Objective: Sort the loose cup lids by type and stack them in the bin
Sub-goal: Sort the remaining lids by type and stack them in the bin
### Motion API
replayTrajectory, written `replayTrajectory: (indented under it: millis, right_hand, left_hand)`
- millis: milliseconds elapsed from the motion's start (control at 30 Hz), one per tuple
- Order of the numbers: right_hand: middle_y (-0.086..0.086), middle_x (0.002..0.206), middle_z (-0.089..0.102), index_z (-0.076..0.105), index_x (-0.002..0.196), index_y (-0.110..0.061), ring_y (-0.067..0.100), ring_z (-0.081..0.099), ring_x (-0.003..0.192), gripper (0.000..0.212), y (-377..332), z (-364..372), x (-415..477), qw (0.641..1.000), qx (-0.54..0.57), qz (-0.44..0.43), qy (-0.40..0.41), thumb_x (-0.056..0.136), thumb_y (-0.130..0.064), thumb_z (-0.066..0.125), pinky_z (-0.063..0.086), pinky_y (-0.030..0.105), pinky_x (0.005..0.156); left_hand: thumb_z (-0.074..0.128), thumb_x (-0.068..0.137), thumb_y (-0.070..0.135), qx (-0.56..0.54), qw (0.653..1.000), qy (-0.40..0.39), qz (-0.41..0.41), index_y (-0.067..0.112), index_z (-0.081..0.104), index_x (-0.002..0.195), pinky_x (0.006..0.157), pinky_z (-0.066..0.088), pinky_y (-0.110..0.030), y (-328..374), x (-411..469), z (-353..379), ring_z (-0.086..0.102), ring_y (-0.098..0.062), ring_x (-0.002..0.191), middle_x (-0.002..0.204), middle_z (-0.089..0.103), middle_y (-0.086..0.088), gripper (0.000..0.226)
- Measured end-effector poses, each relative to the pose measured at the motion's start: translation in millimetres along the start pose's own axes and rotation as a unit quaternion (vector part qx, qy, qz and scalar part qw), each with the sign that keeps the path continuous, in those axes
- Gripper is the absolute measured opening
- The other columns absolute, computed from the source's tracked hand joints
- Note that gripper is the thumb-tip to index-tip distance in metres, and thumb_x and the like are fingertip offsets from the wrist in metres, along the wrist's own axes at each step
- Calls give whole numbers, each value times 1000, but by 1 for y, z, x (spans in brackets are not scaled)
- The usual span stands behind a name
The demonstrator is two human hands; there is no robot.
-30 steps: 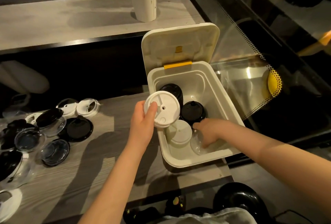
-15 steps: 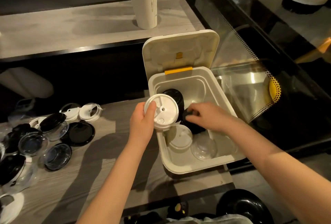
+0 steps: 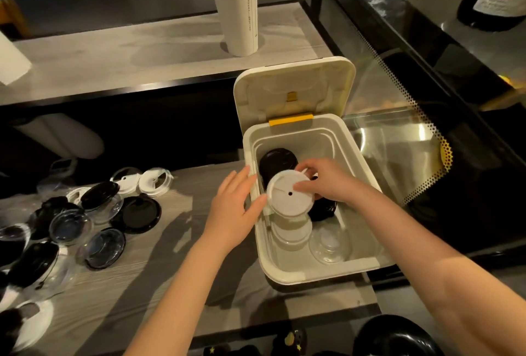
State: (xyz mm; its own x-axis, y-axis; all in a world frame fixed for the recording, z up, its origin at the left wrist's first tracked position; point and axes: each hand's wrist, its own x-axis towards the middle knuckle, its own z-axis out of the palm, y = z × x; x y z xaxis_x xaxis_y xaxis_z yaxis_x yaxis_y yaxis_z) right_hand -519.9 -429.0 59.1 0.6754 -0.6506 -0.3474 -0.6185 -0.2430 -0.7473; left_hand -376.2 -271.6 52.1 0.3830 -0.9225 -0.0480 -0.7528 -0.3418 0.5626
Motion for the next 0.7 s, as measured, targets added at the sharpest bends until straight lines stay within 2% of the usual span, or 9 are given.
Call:
replayTrajectory:
  millis: [67, 133, 267, 433, 500, 567, 633, 700]
  right_hand:
    - [7, 100, 64, 61, 109, -19, 24, 64, 90, 35, 10, 6, 6, 998, -55, 25, -18, 78, -28, 75, 56, 44, 81]
    - [5, 99, 65, 60, 107, -22, 22, 65, 88, 34, 15, 13, 12, 996, -71, 41, -36, 78, -31, 75, 58, 41, 78]
    - [2, 102, 62, 58, 113, -22, 20, 63, 88, 35, 17, 29, 18, 981, -158, 35, -104, 83, -35, 69, 57, 34, 76]
    - [5, 109, 57, 56, 115, -14, 24, 58, 99, 32, 18, 41, 15, 928, -360, -36, -90, 89, -32, 60, 51, 35, 78]
    - [6, 113, 55, 54, 120, -13, 25, 56, 103, 34, 16, 40, 15, 912, -398, -58, -83, 91, -30, 58, 51, 37, 80]
    - [4, 118, 53, 49, 129, -17, 24, 54, 108, 42, 17, 36, 14, 903, -413, -78, -82, 90, -30, 59, 50, 37, 84]
    - [-1, 126, 49, 42, 138, -23, 22, 50, 115, 60, 20, 33, 11, 893, -423, -110, -112, 84, -37, 65, 48, 36, 88]
    - [-5, 125, 48, 41, 136, -24, 20, 47, 115, 68, 23, 32, 7, 860, -461, -159, -148, 77, -41, 72, 46, 34, 84]
  left_hand:
    - [40, 96, 44, 23, 999, -45, 14, 27, 14, 149, 116, 6, -30, -6, -3, 1, -3, -10, 145, 150, -4, 20, 62]
    - [39, 96, 45, 40, 998, -55, 15, 28, 9, 149, 117, 9, -36, -7, -4, 0, -6, -10, 145, 145, -10, 24, 64]
    - [41, 95, 45, 43, 998, -53, 14, 28, 10, 149, 118, 11, -37, -8, -4, 1, -3, -13, 145, 144, -9, 24, 64]
    - [42, 96, 43, 33, 998, -42, 15, 27, 12, 149, 116, 10, -33, -10, -5, 4, 2, -16, 145, 155, -1, 16, 64]
    - [43, 96, 43, 27, 999, -40, 15, 27, 13, 149, 116, 10, -33, -10, -5, 4, 4, -16, 145, 156, 1, 14, 63]
    - [43, 95, 43, 24, 999, -40, 13, 28, 13, 149, 116, 10, -32, -10, -5, 4, 4, -16, 145, 156, 1, 14, 63]
    - [43, 96, 43, 25, 999, -39, 14, 28, 12, 149, 116, 10, -32, -10, -5, 4, 4, -16, 145, 156, 1, 14, 63]
    - [43, 96, 43, 27, 999, -40, 15, 28, 13, 149, 116, 11, -33, -11, -5, 4, 4, -17, 145, 156, 2, 14, 63]
